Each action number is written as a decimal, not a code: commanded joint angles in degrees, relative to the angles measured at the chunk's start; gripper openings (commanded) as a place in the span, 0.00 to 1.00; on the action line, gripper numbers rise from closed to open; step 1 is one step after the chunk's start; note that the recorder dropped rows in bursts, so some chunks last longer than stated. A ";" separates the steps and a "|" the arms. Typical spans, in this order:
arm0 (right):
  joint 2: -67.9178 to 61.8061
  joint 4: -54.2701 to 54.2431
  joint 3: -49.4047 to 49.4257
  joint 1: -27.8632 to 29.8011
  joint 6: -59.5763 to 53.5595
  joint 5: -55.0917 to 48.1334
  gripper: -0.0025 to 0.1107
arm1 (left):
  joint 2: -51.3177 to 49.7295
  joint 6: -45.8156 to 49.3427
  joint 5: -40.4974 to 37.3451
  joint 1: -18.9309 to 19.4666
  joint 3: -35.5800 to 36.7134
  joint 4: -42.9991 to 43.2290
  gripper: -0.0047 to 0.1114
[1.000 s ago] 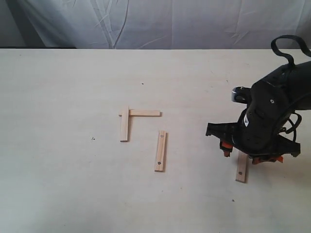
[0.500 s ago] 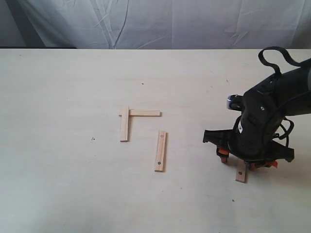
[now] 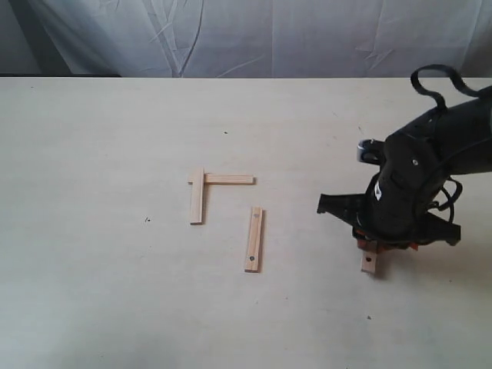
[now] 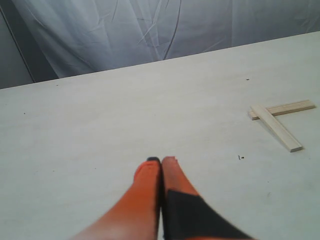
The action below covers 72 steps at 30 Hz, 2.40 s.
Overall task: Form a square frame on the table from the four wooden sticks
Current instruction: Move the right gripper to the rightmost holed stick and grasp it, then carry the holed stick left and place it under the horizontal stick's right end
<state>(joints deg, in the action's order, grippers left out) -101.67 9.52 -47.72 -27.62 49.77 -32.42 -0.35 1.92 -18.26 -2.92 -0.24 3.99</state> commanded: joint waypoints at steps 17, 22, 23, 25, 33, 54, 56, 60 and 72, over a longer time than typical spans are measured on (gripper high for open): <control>-8.67 -14.80 -29.48 -10.75 -12.24 -4.81 0.04 | 0.35 -0.27 0.31 0.04 0.24 0.17 0.04; -17.17 -14.80 -37.95 -14.42 -12.24 -6.82 0.04 | 0.35 -0.27 0.31 0.04 0.24 0.17 0.04; -18.59 -14.80 -38.65 -14.41 -12.24 -6.95 0.04 | 0.35 -0.27 0.31 0.04 0.24 0.17 0.04; -20.43 -15.80 -39.00 -14.44 -12.12 -6.84 0.04 | 0.35 -0.27 0.31 0.04 0.24 0.17 0.04; -23.17 -13.00 -38.25 -14.44 -12.01 -8.21 0.04 | 0.35 -0.27 0.31 0.04 0.24 0.17 0.04; -19.60 -3.07 -39.23 -14.33 -5.64 -10.71 0.04 | 0.35 -0.27 0.31 0.04 0.24 0.17 0.04; -19.74 -3.07 -39.72 -14.33 -5.64 -9.92 0.04 | 0.35 -0.27 0.31 0.04 0.24 0.17 0.04; -21.84 -3.29 -39.86 -14.33 -5.54 -8.55 0.04 | 0.35 -0.27 0.31 0.04 0.24 0.17 0.04; -23.21 1.53 -39.86 -14.33 1.43 -8.82 0.38 | 0.35 -0.27 0.31 0.04 0.24 0.17 0.04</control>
<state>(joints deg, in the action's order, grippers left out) -124.89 10.33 -87.47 -42.12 51.06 -41.01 -0.35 1.92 -18.26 -2.92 -0.24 3.99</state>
